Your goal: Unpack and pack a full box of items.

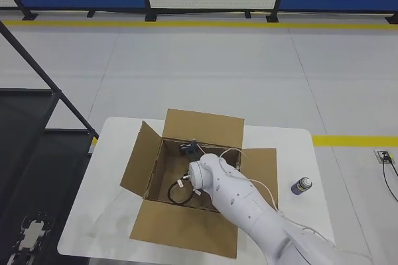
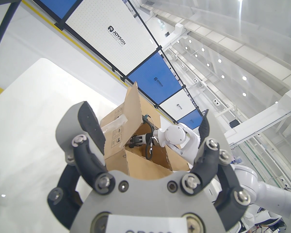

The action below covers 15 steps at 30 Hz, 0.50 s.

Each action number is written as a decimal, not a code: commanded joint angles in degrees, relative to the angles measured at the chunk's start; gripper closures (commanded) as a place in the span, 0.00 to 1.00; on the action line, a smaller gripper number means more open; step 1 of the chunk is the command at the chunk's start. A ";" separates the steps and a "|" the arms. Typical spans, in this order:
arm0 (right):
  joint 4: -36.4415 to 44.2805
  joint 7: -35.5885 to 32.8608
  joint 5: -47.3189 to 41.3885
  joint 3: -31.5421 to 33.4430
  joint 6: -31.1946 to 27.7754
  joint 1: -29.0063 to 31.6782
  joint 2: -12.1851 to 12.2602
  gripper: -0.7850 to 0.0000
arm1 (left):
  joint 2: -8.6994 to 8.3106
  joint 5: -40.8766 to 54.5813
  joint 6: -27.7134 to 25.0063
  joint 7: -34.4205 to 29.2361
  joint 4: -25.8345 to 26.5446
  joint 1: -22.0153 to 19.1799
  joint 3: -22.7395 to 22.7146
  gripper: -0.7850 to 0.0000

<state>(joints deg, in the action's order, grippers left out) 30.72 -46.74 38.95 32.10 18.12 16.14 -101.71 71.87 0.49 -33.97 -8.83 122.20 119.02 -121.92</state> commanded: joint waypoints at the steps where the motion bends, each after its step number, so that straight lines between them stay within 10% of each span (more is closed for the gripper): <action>1: 1.17 0.20 0.27 0.48 -0.33 0.22 0.22 1.00 | 0.00 0.00 0.00 0.00 0.00 0.00 0.00 0.00; 8: 13.08 0.22 5.10 3.42 3.25 3.35 2.97 1.00 | 0.00 0.00 0.00 0.00 0.00 0.00 0.00 0.00; 15: 45.62 -6.96 21.18 13.19 10.39 16.82 10.68 1.00 | 0.00 0.00 0.00 0.00 0.00 0.00 0.00 0.00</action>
<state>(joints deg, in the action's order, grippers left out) 69.04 -51.74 56.66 43.43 28.00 30.04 -92.27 71.87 0.49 -33.97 -8.83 122.20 119.02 -121.92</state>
